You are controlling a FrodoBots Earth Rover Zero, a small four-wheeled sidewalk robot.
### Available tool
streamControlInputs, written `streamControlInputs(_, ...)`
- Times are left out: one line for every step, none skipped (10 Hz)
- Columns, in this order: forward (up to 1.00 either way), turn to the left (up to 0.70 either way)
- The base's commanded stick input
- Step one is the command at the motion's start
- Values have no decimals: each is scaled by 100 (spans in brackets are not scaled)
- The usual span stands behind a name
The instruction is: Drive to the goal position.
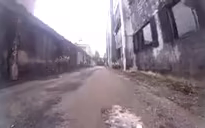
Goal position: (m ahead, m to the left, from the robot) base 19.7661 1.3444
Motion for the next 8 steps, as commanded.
streamControlInputs(70, 0)
streamControlInputs(70, 0)
streamControlInputs(70, 0)
streamControlInputs(70, 0)
streamControlInputs(70, 0)
streamControlInputs(70, 0)
streamControlInputs(70, 0)
streamControlInputs(70, 0)
